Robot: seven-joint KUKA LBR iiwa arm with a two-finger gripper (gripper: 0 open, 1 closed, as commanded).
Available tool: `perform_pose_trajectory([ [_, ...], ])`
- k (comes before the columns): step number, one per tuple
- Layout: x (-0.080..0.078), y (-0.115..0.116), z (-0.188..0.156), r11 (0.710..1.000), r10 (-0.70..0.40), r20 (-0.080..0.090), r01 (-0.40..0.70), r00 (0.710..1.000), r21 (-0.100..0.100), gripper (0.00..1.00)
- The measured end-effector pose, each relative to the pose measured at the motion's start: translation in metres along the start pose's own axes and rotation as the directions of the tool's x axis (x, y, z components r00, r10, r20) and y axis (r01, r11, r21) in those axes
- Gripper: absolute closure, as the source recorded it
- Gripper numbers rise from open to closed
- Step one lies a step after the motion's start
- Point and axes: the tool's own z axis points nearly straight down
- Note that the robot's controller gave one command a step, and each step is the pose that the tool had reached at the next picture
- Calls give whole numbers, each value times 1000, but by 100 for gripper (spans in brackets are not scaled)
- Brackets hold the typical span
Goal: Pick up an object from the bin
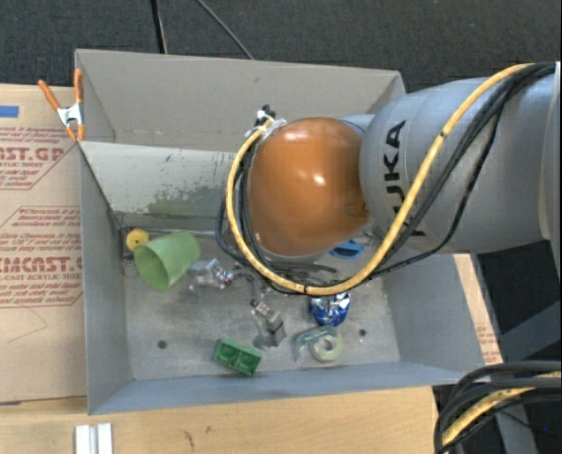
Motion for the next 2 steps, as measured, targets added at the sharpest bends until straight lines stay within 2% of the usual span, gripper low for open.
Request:
perform_pose_trajectory([
  [1,17,2,102,999,-35,-6,35,999,-3,0],
  [2,16,2,98,999,-34,-2,34,999,-1,100],
])
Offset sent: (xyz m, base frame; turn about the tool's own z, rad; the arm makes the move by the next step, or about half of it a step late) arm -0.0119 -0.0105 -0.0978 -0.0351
